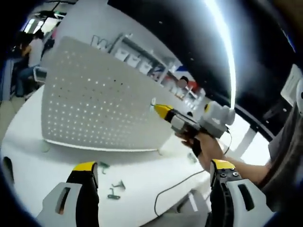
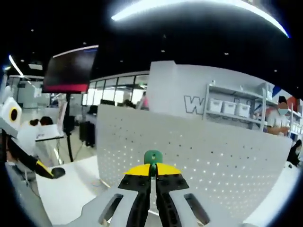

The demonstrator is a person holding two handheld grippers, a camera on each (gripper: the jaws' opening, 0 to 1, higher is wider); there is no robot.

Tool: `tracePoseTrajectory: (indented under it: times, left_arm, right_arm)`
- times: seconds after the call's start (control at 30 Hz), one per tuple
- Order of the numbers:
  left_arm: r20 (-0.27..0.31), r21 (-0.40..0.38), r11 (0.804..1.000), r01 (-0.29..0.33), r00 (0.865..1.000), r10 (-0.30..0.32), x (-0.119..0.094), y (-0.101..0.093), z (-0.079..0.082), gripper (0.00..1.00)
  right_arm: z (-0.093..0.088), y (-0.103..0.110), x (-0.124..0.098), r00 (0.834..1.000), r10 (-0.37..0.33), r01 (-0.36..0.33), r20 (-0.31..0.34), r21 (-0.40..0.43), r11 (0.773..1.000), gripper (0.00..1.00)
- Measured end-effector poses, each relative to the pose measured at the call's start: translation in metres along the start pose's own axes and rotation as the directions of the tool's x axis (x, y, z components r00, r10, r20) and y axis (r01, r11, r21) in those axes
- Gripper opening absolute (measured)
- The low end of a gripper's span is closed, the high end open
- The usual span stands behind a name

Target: Insert the hook assembly into the mounting plate slot until the hook locks in place.

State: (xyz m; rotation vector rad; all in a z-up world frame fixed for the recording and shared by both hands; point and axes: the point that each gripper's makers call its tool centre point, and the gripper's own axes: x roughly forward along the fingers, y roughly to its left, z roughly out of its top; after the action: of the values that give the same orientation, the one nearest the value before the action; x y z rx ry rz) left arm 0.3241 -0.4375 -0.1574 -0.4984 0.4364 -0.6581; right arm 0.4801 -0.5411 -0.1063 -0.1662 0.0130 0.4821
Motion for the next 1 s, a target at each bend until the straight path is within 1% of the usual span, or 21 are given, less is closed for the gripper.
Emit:
tracePoseTrajectory:
  times: [0.07, 0.13, 0.2, 0.23, 0.27, 0.37, 0.53, 0.7, 0.83, 1.0]
  left_arm:
    - [-0.001, 0.011, 1.0, -0.013, 1.0, 0.013, -0.001, 0.004, 0.0, 1.0]
    - [-0.003, 0.006, 1.0, -0.017, 1.0, 0.017, -0.001, 0.007, 0.0, 1.0]
    - [0.002, 0.0, 1.0, -0.022, 1.0, 0.022, -0.002, 0.009, 0.0, 1.0]
    - [0.002, -0.001, 1.0, -0.025, 1.0, 0.025, -0.002, 0.01, 0.0, 1.0]
    - [0.002, 0.001, 1.0, -0.028, 1.0, 0.028, -0.002, 0.01, 0.0, 1.0]
    - [-0.013, 0.012, 0.999, -0.034, 0.999, 0.034, -0.002, 0.011, -0.002, 1.0]
    - [-0.021, 0.025, 0.999, -0.038, 0.999, 0.039, -0.003, 0.012, -0.003, 1.0]
    - [-0.023, 0.025, 0.999, -0.045, 0.999, 0.046, -0.003, 0.016, -0.003, 1.0]
    - [-0.023, 0.023, 0.999, -0.049, 0.998, 0.05, -0.003, 0.019, -0.002, 1.0]
    - [-0.025, 0.022, 0.998, -0.053, 0.998, 0.054, -0.003, 0.021, -0.001, 1.0]
  right_arm:
    - [0.004, -0.006, 0.004, 1.0, -0.02, 0.02, 0.014, 0.013, 1.0, 0.0]
    - [0.005, -0.011, 0.007, 0.999, -0.035, 0.035, 0.019, 0.012, 0.999, 0.0]
    - [0.009, -0.016, 0.01, 0.998, -0.05, 0.05, 0.037, 0.014, 0.999, 0.0]
    - [0.013, -0.023, 0.01, 0.995, -0.087, 0.088, 0.057, -0.005, 0.996, 0.0]
    - [0.015, -0.026, 0.011, 0.993, -0.094, 0.096, 0.067, -0.019, 0.995, 0.0]
    - [0.019, -0.033, 0.015, 0.989, -0.121, 0.123, 0.086, -0.017, 0.992, 0.0]
    - [0.023, -0.044, 0.024, 0.984, -0.147, 0.15, 0.097, -0.025, 0.988, 0.0]
    - [0.028, -0.057, 0.027, 0.977, -0.179, 0.182, 0.113, -0.02, 0.983, 0.0]
    - [0.025, -0.067, 0.032, 0.973, -0.204, 0.207, 0.111, -0.022, 0.978, 0.0]
    - [0.024, -0.076, 0.036, 0.965, -0.236, 0.237, 0.116, 0.001, 0.971, 0.0]
